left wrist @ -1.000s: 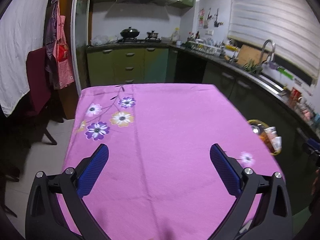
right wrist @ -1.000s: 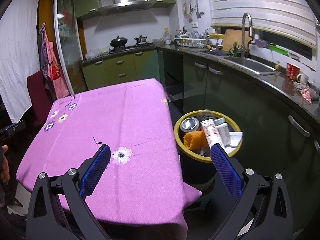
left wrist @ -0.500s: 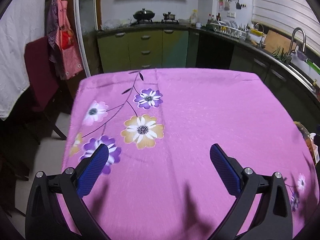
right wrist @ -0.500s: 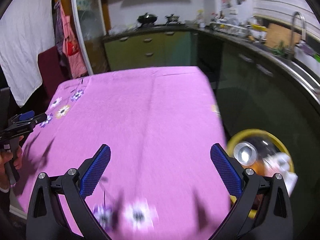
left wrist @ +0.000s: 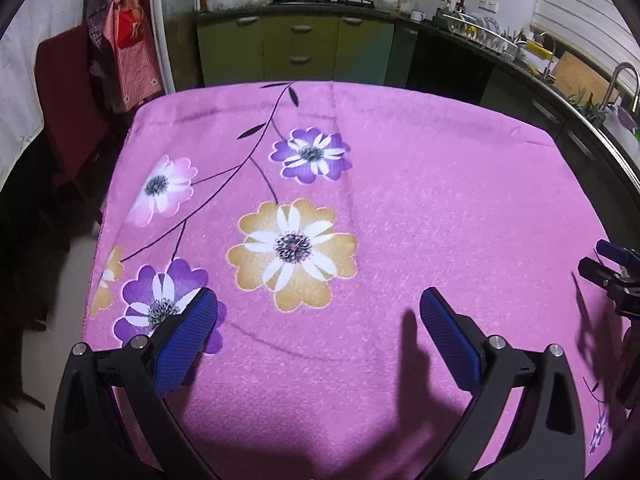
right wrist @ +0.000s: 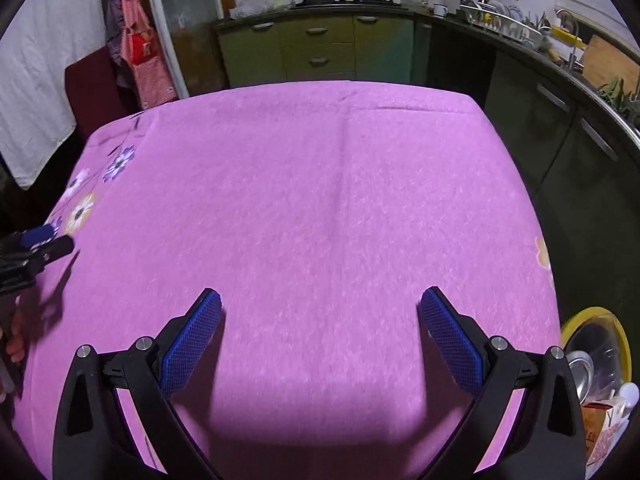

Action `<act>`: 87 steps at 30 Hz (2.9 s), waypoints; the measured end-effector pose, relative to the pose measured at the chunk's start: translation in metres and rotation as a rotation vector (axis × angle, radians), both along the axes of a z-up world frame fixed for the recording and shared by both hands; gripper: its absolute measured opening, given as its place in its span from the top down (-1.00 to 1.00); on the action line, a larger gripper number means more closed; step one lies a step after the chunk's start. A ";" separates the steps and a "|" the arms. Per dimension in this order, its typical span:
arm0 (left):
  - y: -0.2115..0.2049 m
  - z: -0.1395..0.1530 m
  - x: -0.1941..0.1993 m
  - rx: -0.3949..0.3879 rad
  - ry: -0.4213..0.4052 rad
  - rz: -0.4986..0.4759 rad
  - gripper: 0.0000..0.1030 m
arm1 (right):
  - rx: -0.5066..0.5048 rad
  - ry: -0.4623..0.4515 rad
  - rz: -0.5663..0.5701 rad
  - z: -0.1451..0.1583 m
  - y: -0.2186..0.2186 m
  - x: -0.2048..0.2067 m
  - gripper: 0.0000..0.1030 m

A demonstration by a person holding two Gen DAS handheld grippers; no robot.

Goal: Collect trash

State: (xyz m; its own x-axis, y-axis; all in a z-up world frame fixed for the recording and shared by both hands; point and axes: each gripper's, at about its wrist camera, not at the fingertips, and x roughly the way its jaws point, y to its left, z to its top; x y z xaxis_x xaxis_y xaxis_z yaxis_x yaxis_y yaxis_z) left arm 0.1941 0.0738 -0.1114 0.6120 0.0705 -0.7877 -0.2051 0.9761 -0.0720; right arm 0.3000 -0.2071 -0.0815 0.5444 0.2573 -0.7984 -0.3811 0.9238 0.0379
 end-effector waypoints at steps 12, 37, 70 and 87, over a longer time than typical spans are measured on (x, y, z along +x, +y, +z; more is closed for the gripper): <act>0.001 -0.004 0.015 0.049 0.041 -0.009 -0.89 | -0.055 0.011 -0.031 -0.006 0.007 0.002 -0.94; 0.001 -0.005 0.021 0.053 0.044 0.004 -0.90 | -0.055 0.011 -0.031 -0.005 0.002 -0.001 -0.94; 0.012 -0.005 0.038 0.052 0.042 -0.029 -0.90 | -0.055 0.011 -0.031 -0.005 0.003 -0.001 -0.94; 0.014 -0.005 0.037 0.052 0.042 -0.030 -0.90 | -0.055 0.011 -0.030 -0.004 0.003 -0.002 -0.94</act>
State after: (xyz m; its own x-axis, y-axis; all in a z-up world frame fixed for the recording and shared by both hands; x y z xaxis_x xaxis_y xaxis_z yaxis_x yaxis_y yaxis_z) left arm 0.2313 0.0875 -0.1163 0.5808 0.0945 -0.8085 -0.1779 0.9840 -0.0128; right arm 0.2984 -0.2037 -0.0859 0.5425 0.1963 -0.8168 -0.3529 0.9356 -0.0095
